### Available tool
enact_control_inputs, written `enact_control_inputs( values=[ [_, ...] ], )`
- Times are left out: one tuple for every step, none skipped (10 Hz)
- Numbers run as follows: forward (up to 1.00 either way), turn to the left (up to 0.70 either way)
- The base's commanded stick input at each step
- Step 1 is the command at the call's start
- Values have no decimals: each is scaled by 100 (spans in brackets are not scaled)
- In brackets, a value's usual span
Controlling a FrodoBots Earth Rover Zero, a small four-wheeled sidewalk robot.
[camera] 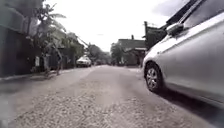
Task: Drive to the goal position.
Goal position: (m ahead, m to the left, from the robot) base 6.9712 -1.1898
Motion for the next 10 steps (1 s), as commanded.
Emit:
enact_control_inputs(
  values=[
    [100,0],
    [100,0],
    [100,0],
    [100,0],
    [100,0],
    [100,0],
    [100,0],
    [100,0],
    [100,0],
    [100,0]
  ],
)
